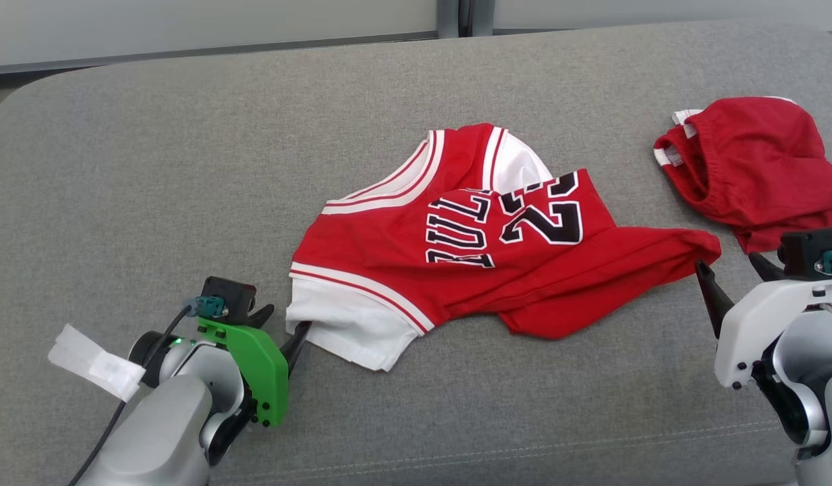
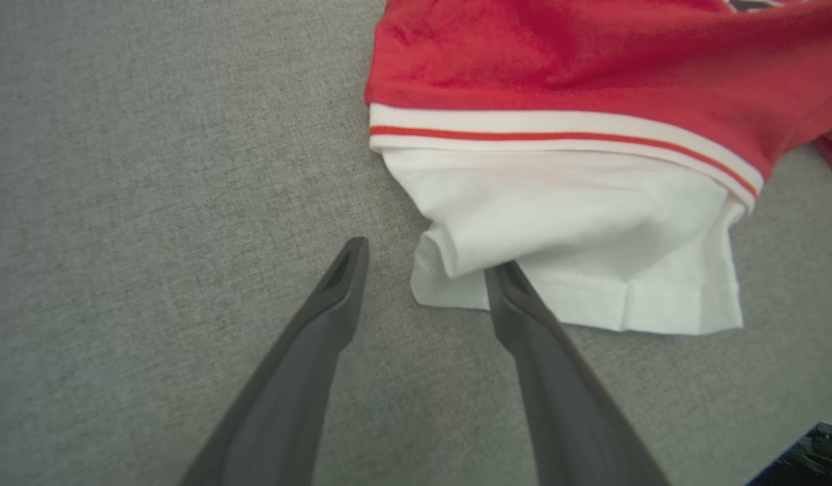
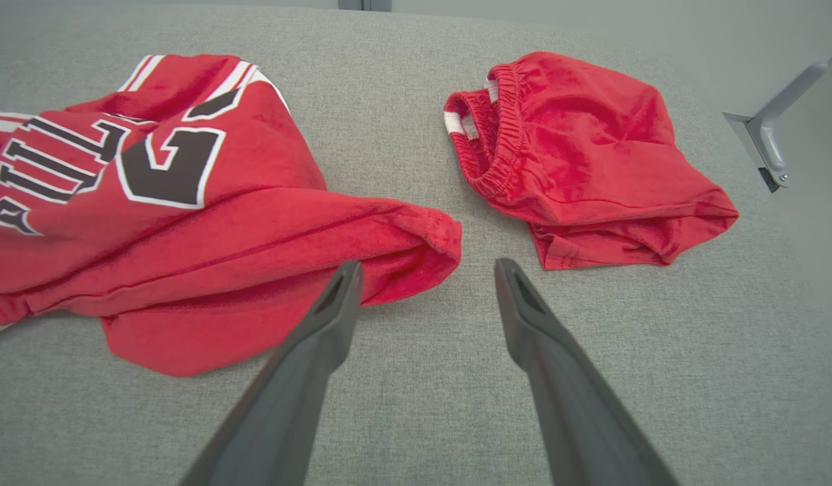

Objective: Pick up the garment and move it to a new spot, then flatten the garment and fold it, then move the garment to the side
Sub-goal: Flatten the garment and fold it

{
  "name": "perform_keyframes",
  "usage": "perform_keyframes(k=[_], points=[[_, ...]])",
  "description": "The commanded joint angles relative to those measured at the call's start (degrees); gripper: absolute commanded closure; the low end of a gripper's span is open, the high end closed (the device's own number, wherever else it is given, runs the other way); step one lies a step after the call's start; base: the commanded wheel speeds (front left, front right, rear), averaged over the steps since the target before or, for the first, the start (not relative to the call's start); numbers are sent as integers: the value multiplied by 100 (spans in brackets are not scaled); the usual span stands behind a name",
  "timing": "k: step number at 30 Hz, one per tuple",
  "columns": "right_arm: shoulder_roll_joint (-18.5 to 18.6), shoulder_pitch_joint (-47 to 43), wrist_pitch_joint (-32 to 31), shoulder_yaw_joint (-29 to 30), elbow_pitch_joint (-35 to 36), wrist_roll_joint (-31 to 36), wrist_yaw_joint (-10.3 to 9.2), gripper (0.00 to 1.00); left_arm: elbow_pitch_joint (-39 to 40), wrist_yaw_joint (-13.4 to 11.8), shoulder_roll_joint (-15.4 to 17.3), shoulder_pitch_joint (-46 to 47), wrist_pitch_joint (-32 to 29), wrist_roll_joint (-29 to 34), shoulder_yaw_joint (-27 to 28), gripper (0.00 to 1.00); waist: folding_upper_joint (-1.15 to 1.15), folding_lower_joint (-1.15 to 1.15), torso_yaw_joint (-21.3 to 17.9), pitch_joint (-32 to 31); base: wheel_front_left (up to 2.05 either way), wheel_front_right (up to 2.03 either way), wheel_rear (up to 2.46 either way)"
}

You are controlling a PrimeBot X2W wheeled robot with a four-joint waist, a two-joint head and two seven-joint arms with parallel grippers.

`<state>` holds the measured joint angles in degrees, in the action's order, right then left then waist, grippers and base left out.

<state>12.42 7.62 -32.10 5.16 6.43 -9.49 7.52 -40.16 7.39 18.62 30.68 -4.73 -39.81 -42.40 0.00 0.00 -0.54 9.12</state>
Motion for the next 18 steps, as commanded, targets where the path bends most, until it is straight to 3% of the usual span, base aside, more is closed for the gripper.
perform_keyframes(k=[1,2,3,5,6,7,9,18], points=[[39,63,20,-3,-8,-19,-6,0,-38,12,2,94,29,-56,-8,9,0,0,-13,21,0,0,0],[45,73,12,-28,-10,-26,-6,0,-69,12,-14,134,53,-65,-15,5,0,0,-23,36,0,0,0],[48,83,7,-46,-9,-30,-6,0,-102,12,-30,173,65,-70,-34,10,0,0,-35,52,0,0,0],[55,103,-1,-76,-5,-35,-6,0,-178,12,-51,225,72,-102,-83,54,0,0,-59,79,0,0,0],[63,111,-5,-79,-2,-41,-6,0,-210,12,-62,246,67,-114,-105,62,0,0,-67,91,0,0,0],[73,112,-13,-74,4,-43,-6,0,-245,13,-78,257,57,-135,-122,84,0,0,-71,103,0,0,0],[92,105,-36,-42,18,-29,-6,0,-315,13,-104,273,24,-183,-158,100,0,0,-71,126,0,0,0],[62,-11,-228,186,88,-32,-6,0,-403,13,-218,279,-76,-331,-358,100,0,0,17,179,0,0,0]])
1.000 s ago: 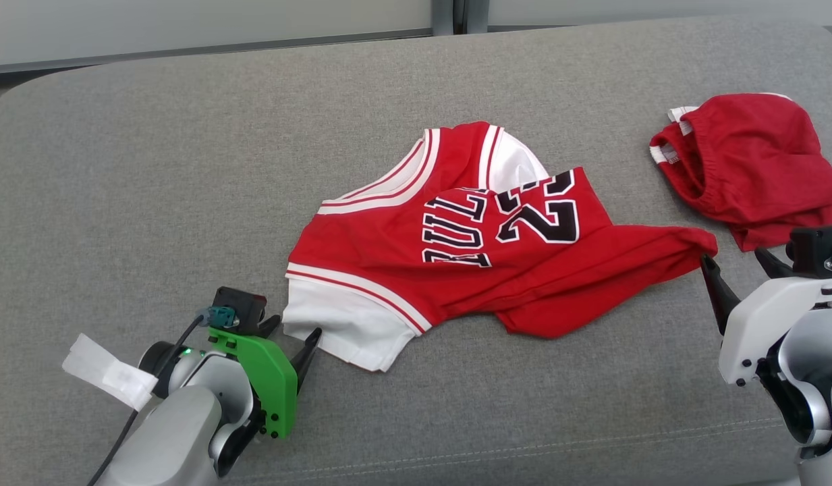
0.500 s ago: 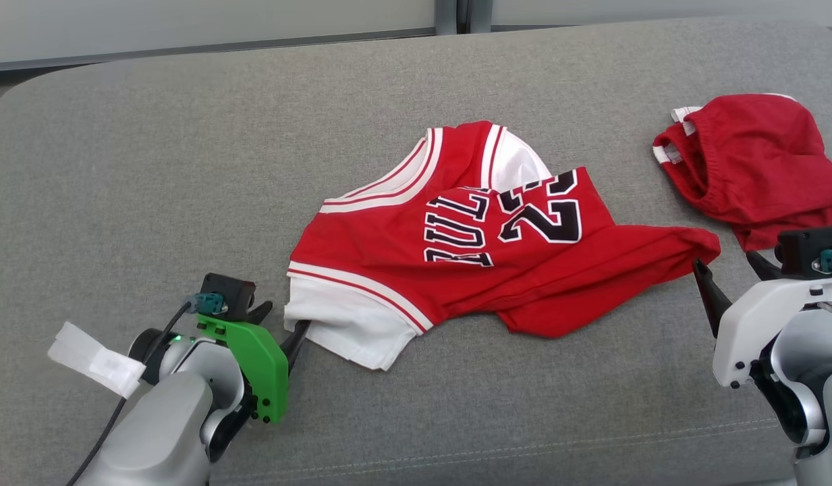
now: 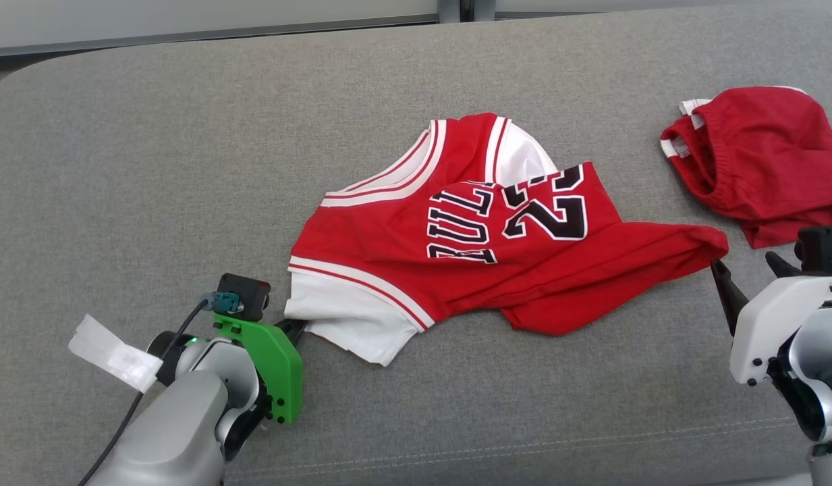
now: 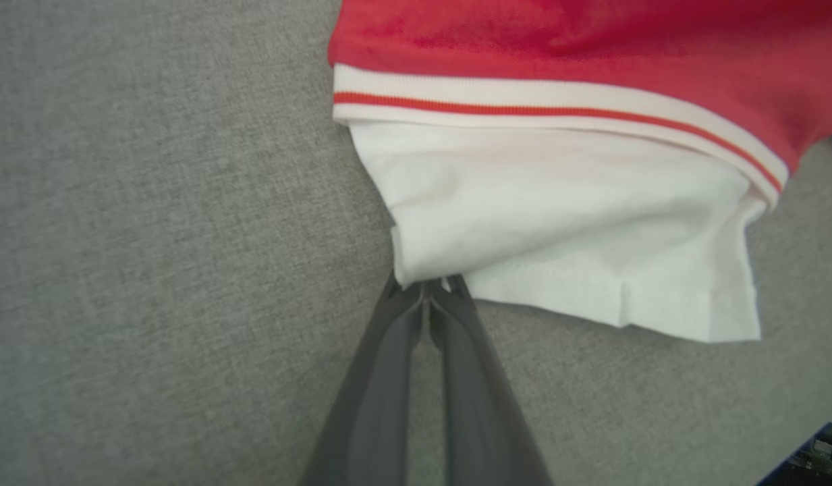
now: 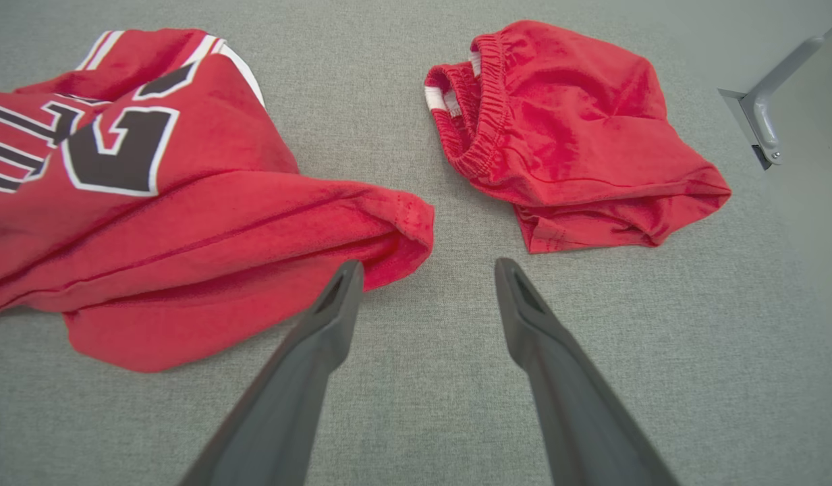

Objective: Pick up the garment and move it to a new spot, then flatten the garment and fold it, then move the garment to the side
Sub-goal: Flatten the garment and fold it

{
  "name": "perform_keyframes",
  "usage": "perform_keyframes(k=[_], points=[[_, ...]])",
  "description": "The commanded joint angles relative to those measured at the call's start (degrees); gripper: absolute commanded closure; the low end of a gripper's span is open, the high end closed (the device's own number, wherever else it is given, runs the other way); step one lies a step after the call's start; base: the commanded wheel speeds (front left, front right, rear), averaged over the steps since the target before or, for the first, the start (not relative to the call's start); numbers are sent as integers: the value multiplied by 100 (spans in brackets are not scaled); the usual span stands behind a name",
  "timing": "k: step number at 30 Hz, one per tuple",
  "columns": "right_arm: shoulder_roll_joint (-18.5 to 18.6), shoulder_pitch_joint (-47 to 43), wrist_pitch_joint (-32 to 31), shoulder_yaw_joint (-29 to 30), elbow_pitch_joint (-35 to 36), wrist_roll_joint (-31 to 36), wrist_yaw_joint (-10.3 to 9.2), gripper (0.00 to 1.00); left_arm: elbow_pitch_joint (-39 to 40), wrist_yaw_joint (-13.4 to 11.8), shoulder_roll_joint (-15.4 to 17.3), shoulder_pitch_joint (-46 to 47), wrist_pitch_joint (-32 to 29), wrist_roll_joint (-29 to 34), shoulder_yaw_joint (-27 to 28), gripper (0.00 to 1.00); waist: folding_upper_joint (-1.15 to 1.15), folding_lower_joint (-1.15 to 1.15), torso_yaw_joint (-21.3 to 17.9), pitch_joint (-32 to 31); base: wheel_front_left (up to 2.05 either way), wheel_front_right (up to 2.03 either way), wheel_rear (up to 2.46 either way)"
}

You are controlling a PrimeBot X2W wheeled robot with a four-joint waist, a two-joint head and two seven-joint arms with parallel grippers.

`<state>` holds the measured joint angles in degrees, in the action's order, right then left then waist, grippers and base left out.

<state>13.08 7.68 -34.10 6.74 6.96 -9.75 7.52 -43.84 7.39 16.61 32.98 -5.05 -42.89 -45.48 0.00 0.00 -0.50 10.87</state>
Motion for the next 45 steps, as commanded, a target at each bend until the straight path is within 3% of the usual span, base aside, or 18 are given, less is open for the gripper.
perform_keyframes(k=[1,13,18,22,27,36,45], points=[[1,11,-63,42,34,-7,-6,0,-41,13,-16,57,-43,-39,-65,100,0,0,15,7,0,0,0],[65,601,1,82,-657,-18,-6,0,-49,13,-3,227,40,-162,-222,100,0,0,32,108,0,0,0],[-117,860,7,219,-897,-160,-6,0,-72,12,37,296,64,-190,-272,100,0,0,43,153,0,0,0],[-551,1006,-347,657,-947,-363,-5,0,-88,1,60,324,63,-213,-312,100,0,0,55,161,0,0,0],[-806,1183,-1125,939,-666,-453,-4,0,-113,0,92,359,66,-248,-340,100,0,0,43,183,0,0,0],[-657,1415,-2584,961,-189,-274,-4,0,-124,0,77,420,76,-276,-389,100,0,0,61,234,0,0,0],[-629,1673,-2753,1182,-560,-315,-4,0,-113,-1,46,469,59,-285,-467,100,0,0,174,325,0,0,0]])
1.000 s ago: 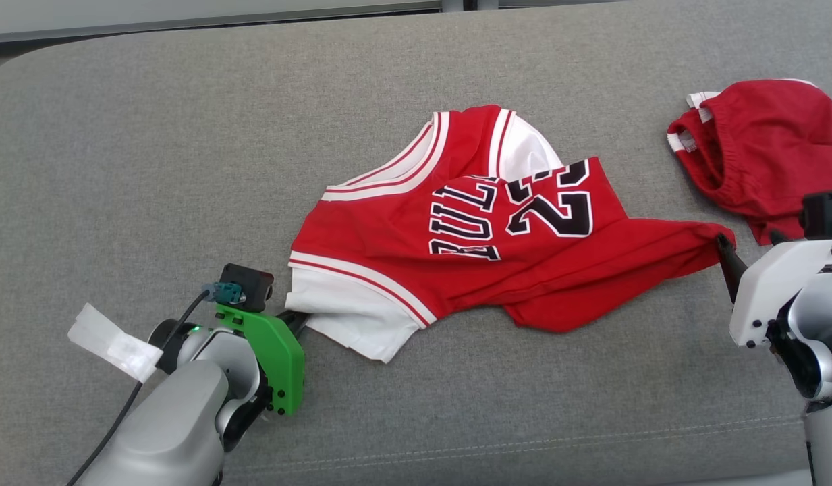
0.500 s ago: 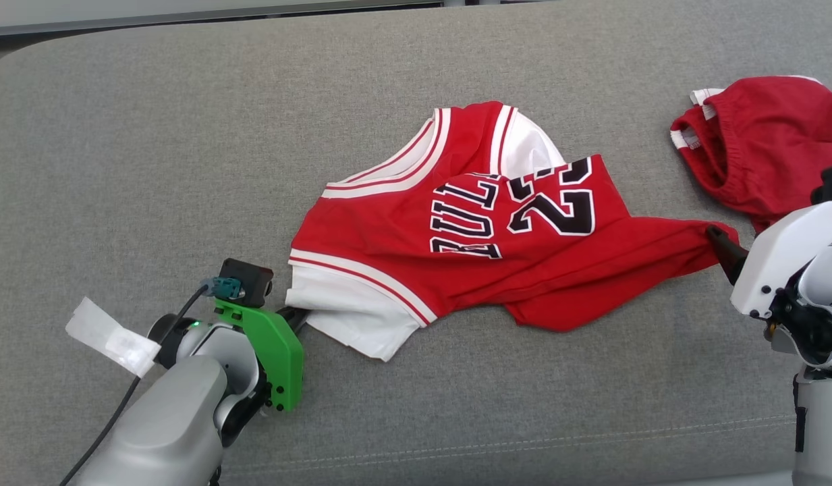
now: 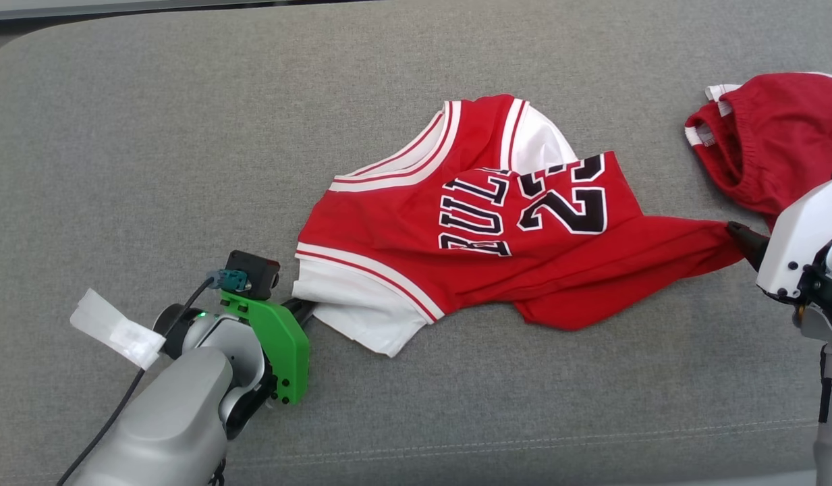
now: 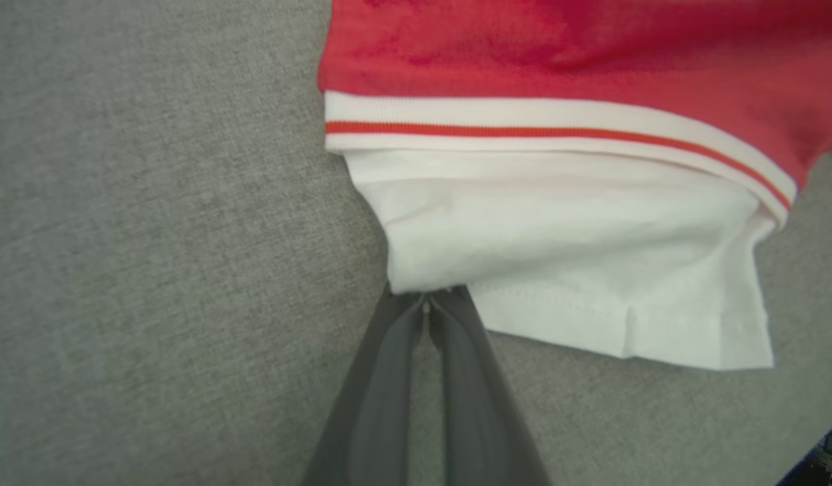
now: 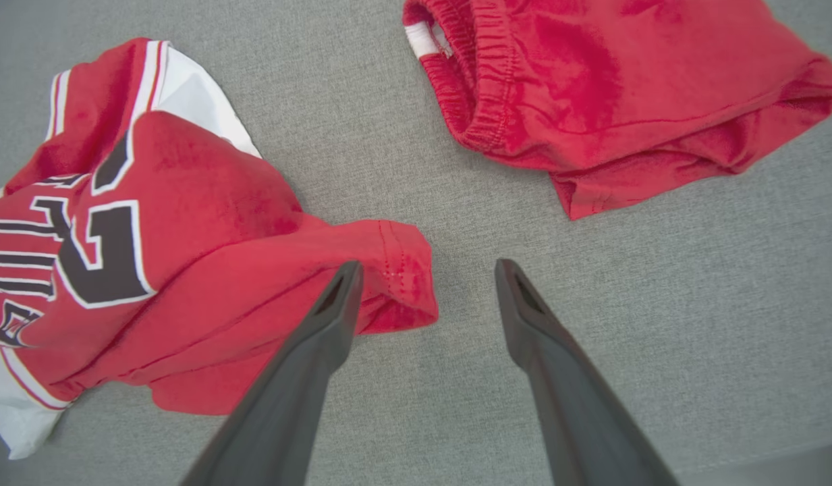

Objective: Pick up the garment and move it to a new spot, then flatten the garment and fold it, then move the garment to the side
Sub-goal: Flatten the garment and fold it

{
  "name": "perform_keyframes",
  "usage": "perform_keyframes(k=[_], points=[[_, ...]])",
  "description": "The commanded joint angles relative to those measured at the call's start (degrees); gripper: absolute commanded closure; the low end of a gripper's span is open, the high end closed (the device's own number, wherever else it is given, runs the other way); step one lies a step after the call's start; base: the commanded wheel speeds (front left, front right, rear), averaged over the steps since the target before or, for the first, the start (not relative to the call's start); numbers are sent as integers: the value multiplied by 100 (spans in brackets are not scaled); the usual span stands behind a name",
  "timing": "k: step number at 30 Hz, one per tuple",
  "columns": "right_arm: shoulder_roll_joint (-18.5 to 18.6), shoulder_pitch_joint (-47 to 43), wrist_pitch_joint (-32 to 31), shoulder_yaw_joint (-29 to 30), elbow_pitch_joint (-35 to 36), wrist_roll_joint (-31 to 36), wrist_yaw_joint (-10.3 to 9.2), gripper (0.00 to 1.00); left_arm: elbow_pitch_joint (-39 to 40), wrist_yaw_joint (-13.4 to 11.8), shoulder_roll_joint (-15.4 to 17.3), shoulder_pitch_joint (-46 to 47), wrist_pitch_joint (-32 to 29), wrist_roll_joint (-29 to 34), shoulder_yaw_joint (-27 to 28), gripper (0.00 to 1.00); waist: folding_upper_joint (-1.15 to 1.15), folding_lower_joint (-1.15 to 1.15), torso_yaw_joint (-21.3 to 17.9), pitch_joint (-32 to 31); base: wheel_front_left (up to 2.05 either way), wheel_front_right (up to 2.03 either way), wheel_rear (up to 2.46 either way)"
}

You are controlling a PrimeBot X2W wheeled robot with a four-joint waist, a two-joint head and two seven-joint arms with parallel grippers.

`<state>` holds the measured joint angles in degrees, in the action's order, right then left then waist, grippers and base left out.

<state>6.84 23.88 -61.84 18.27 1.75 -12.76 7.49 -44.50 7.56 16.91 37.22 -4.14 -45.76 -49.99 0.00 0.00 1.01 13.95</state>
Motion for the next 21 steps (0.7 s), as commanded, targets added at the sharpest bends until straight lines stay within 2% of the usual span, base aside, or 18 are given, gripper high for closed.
perform_keyframes(k=[1,5,6,8,9,11,12,21], points=[[-8,68,40,54,-92,-6,0,0,-44,-18,15,49,-35,-6,-27,100,0,0,37,25,0,0,0],[-42,69,81,90,-240,-26,0,4,-42,-18,15,57,-38,-26,-59,100,0,0,72,42,0,0,0],[-58,70,93,94,-282,-59,0,9,-43,-18,24,52,-34,-28,-63,100,0,0,81,46,0,0,0],[-57,60,135,101,-335,-77,0,26,-54,-19,44,42,-33,-38,-73,100,0,0,93,47,0,0,0],[-53,60,156,99,-365,-81,0,53,-58,-19,54,37,-32,-36,-76,100,0,0,96,47,0,0,0],[-57,53,208,81,-411,-87,0,80,-63,-23,63,30,-36,-40,-81,100,0,0,101,44,0,0,0],[-64,32,258,52,-433,-111,0,100,-65,-29,72,24,-37,-43,-86,100,0,0,102,35,0,0,0],[67,-18,659,-104,-312,-157,0,100,36,-134,91,19,210,-47,-18,100,0,0,62,-106,0,0,0]])
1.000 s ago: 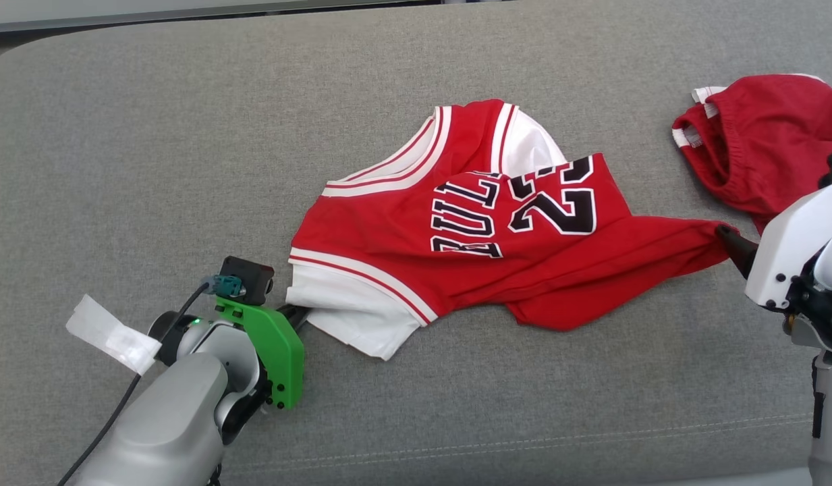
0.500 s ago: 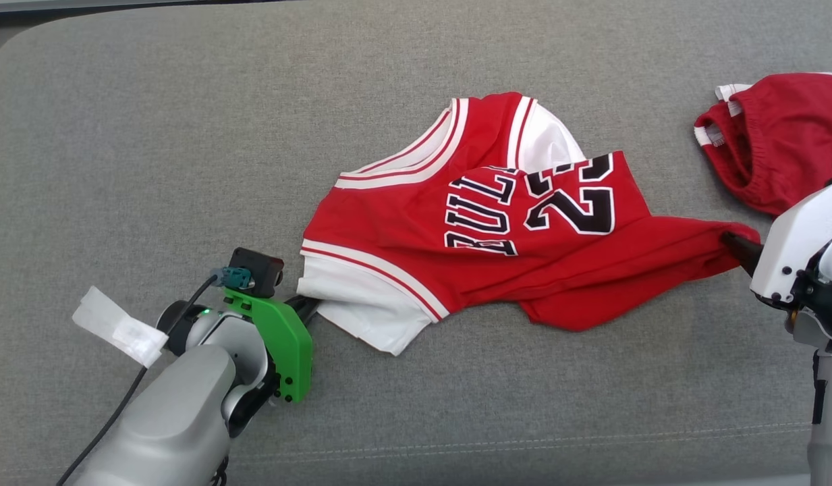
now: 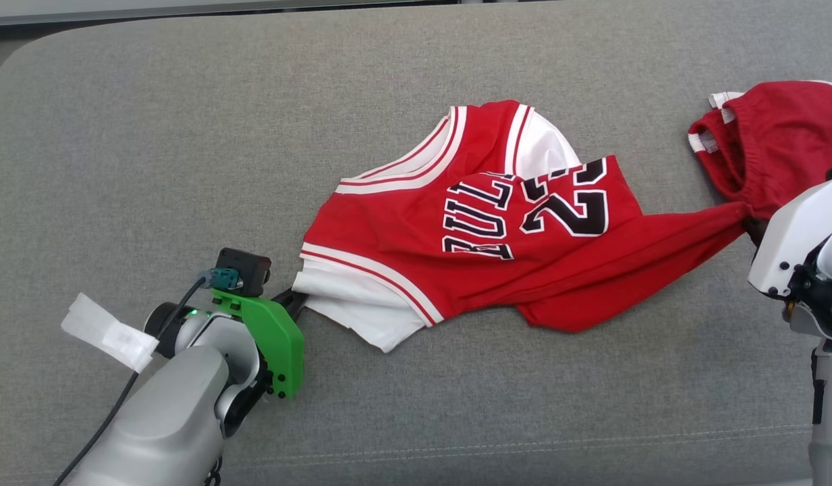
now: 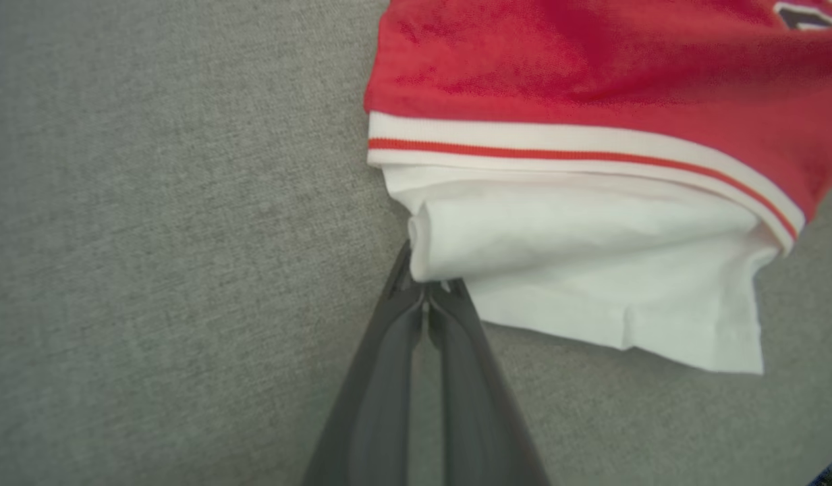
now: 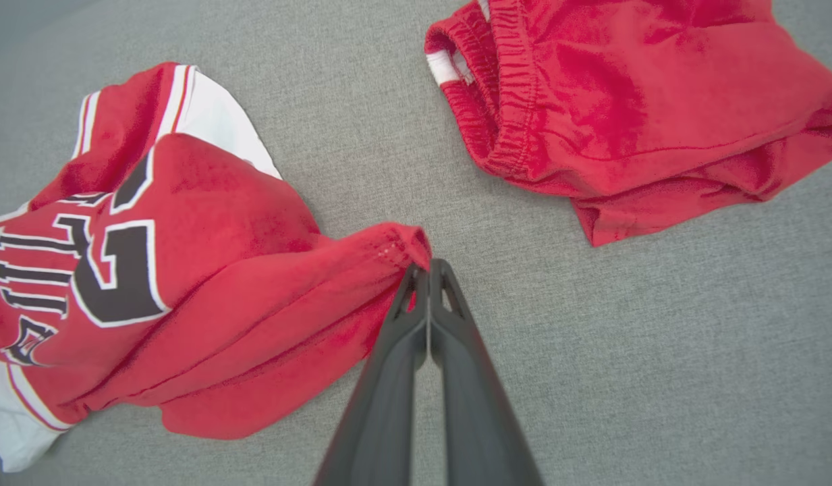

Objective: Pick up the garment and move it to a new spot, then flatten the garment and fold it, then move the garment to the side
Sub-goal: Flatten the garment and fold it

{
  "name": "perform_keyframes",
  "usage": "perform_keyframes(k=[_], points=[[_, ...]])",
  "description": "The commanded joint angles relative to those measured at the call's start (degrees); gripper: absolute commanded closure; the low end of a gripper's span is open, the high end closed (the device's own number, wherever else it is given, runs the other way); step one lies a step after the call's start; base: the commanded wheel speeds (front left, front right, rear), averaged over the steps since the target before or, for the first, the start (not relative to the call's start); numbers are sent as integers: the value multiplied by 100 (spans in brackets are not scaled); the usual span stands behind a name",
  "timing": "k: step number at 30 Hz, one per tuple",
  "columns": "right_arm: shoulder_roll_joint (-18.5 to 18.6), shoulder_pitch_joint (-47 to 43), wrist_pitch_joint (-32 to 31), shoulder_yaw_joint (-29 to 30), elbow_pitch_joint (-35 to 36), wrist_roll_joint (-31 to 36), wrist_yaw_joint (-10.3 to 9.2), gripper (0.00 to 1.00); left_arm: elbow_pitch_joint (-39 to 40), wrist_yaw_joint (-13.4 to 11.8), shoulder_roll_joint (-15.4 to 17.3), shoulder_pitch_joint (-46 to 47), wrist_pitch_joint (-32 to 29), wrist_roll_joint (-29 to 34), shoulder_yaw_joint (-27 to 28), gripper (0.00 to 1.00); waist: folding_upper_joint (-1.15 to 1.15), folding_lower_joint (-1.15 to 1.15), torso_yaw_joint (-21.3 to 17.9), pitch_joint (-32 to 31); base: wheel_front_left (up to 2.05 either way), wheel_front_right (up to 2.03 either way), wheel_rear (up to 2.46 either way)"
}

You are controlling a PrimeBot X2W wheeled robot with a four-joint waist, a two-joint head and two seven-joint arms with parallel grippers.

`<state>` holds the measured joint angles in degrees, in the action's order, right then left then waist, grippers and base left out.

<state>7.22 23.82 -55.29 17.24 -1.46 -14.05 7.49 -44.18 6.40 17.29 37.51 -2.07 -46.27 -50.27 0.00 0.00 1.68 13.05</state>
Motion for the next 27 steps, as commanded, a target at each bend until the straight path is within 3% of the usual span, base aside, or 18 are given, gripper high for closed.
perform_keyframes(k=[1,13,27], points=[[32,-4,57,-13,30,-53,0,100,26,-56,59,10,46,17,25,100,0,0,-5,-36,0,0,0],[57,386,1147,24,56,-225,0,100,501,-554,239,337,559,-23,426,100,0,0,58,-299,0,0,0],[158,1330,2551,-461,-335,-831,0,100,1369,-1087,423,962,563,-128,892,100,0,0,45,-501,0,0,0]])
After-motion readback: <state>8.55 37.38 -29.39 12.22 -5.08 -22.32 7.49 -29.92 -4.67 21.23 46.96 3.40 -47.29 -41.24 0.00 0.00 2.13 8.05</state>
